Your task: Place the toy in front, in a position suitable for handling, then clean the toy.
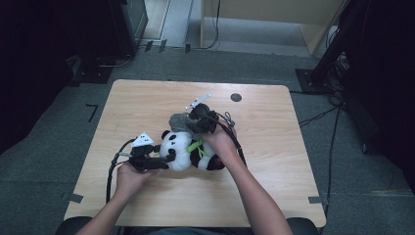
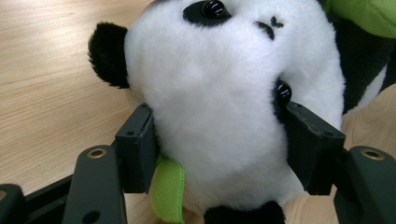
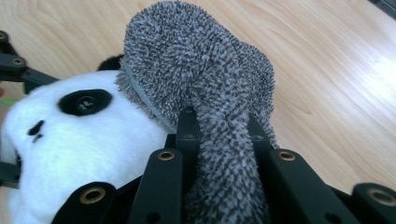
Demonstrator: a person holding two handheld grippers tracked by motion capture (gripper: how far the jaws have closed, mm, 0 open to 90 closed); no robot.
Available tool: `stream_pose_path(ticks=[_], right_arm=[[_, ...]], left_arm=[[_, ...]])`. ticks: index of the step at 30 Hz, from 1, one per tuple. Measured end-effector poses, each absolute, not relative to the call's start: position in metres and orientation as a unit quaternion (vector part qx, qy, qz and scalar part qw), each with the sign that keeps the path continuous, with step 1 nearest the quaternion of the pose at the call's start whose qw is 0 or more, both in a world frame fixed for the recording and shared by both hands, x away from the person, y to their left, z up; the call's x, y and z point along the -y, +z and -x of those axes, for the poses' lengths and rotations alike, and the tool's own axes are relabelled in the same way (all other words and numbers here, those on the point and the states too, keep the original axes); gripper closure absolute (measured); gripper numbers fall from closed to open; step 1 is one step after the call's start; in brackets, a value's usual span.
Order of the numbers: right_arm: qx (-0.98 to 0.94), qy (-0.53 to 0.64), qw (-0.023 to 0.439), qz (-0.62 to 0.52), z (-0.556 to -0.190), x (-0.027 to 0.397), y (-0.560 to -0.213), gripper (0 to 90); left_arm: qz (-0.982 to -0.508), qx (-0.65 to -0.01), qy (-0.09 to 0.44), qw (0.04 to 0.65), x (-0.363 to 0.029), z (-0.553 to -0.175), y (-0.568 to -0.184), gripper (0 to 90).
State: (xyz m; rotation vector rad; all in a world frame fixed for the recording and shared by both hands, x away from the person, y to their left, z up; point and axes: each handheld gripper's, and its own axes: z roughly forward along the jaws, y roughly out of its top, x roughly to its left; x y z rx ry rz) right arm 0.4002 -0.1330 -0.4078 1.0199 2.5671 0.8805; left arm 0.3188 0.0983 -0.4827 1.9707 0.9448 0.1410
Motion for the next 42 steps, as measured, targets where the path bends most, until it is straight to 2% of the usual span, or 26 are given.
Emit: stream_pose_path(ticks=[6,14,20,27,30,32,35,42], right_arm=[[-0.87,0.303,0.136,-0.366,-0.405,0.144,-0.404,75.9],[-0.841,0.332,0.174,-0.389,-0.407,0.174,-0.37,76.0],[-0.839,0.366,0.155,-0.371,-0.396,0.159,-0.357,75.2],[-0.857,0.364,0.133,-0.339,-0.388,0.117,-0.371,74.9],[-0.872,0.347,0.106,-0.328,-0.385,0.091,-0.392,75.0],[-0.873,0.351,0.088,-0.327,-0.383,0.087,-0.399,75.4],[-0.875,0.35,0.086,-0.322,-0.38,0.084,-0.406,75.9],[-0.884,0.313,0.114,-0.328,-0.385,0.102,-0.41,76.8]], left_arm=[[-0.801,-0.382,0.057,0.458,-0.098,-0.319,-0.483,34.7],[-0.801,-0.381,0.056,0.457,-0.1,-0.319,-0.483,34.7],[-0.802,-0.381,0.059,0.456,-0.098,-0.319,-0.481,34.6],[-0.809,-0.37,0.075,0.45,-0.095,-0.318,-0.477,35.8],[-0.813,-0.366,0.085,0.445,-0.094,-0.317,-0.477,36.1],[-0.81,-0.372,0.078,0.447,-0.095,-0.319,-0.478,36.1],[-0.81,-0.372,0.078,0.447,-0.096,-0.319,-0.48,36.0],[-0.804,-0.383,0.065,0.449,-0.097,-0.322,-0.482,37.0]])
